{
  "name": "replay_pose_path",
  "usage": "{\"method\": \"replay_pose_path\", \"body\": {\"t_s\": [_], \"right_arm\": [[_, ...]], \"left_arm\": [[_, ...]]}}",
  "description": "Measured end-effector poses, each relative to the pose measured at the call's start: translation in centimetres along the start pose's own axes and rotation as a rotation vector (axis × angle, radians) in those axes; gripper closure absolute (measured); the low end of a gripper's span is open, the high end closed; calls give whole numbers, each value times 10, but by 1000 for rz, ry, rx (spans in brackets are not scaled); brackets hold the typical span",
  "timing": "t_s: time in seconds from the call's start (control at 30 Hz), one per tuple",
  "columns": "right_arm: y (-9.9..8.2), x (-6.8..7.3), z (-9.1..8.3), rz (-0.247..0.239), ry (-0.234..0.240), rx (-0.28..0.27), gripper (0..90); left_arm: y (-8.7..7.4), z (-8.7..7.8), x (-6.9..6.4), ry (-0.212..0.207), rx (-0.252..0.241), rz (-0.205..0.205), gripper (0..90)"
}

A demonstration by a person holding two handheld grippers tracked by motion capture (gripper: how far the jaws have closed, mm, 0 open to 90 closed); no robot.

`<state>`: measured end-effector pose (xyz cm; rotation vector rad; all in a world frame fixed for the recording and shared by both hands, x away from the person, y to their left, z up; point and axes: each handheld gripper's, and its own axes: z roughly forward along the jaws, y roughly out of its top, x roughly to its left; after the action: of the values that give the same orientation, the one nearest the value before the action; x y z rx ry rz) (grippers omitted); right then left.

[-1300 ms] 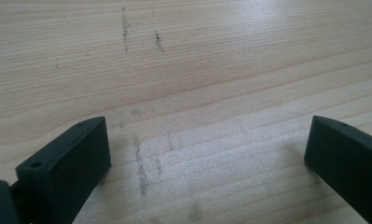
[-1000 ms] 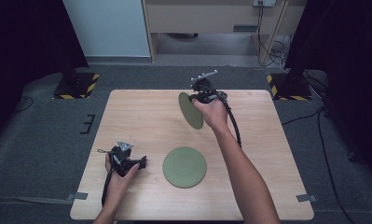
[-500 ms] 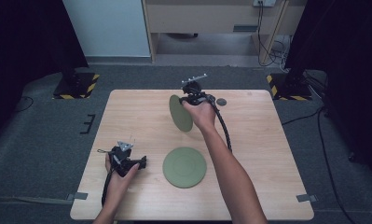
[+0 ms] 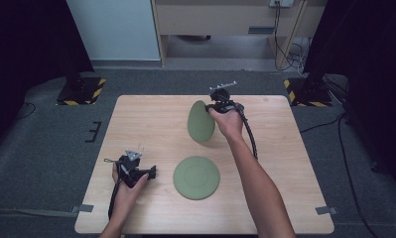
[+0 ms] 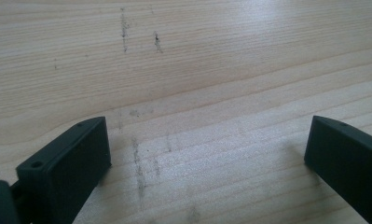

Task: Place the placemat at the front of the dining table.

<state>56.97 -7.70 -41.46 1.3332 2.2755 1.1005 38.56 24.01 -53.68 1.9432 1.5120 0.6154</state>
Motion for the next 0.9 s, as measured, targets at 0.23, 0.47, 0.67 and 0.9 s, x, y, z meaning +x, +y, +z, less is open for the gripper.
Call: {"method": "replay_pose_path", "body": {"t_s": [0.23,0.47,0.67,0.9], "right_arm": [[-11,-15,1,18,-15,8,856],[-22,-21,-3,42,-11,-5,856],[-28,-27,-4,44,-28,3,856],[-34,-37,2,57,-32,10,855]], "left_arm": [[0,0,0,0,0,0,0],[0,0,0,0,1,1,0],[0,0,0,0,1,1,0],[0,0,0,4,-1,-2,0]]}}
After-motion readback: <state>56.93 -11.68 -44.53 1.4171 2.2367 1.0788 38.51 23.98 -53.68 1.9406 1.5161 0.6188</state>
